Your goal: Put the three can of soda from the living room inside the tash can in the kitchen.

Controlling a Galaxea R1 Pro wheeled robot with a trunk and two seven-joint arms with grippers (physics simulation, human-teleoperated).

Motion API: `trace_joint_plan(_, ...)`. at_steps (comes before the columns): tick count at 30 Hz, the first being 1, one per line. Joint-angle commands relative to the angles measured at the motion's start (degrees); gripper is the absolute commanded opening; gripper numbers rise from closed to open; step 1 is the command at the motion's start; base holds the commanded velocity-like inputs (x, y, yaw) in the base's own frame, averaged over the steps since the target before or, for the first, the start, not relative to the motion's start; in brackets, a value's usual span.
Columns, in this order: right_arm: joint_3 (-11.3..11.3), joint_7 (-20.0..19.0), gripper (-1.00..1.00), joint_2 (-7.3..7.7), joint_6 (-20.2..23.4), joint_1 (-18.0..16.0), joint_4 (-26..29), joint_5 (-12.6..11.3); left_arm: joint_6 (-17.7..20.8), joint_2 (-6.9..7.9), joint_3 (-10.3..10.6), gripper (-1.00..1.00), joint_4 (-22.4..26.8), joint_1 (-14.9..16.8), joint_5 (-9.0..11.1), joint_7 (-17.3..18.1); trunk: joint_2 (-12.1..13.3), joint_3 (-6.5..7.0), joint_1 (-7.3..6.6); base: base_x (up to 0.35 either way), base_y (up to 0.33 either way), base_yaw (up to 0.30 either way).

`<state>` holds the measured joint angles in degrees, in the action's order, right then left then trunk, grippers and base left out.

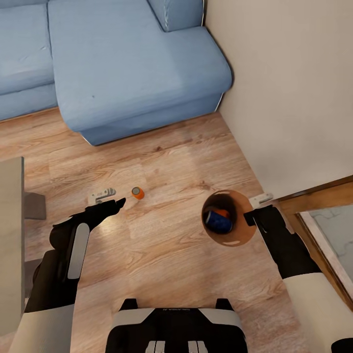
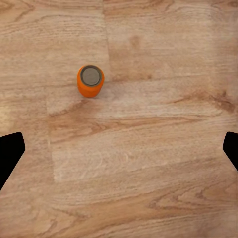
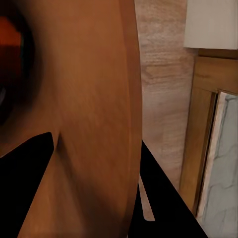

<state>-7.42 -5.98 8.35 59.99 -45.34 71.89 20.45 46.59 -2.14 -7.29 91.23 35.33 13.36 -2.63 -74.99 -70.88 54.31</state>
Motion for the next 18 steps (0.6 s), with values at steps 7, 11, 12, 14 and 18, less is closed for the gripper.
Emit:
trace_joint_plan(7,0.4,0.0,-1.0,0.17,0.0,-2.6,0.7,0.2,0.0,-0.05,0.0,1.0,0.0,0.0,0.0,0.0,-2.8,-1.26,1.54,0.0,0.0,0.0)
trace_joint_plan(11,0.4,-0.3,-1.0,0.02,0.0,-8.0,0.7,2.7,0.0,-0.05,0.0,1.0,0.0,0.0,0.0,0.0,-4.4,-1.98,2.42,0.0,0.0,0.0)
trace_joint_plan(12,0.4,-0.3,-1.0,-0.02,0.0,-9.2,0.6,3.3,0.0,-0.05,0.0,1.0,0.0,0.0,0.0,0.0,-4.8,-2.16,2.64,0.0,0.0,0.0)
trace_joint_plan(14,0.4,-0.4,-1.0,-0.1,0.0,-10.9,0.3,3.9,0.0,-0.08,0.0,1.0,0.0,0.0,0.0,0.0,-5.6,-2.52,3.08,0.0,0.0,0.0)
trace_joint_plan(18,0.3,-0.6,-1.0,-1.34,0.0,-13.8,0.1,4.5,-0.1,-0.18,0.1,1.0,0.0,0.0,0.0,0.0,-7.2,-3.23,3.95,0.0,0.0,0.0)
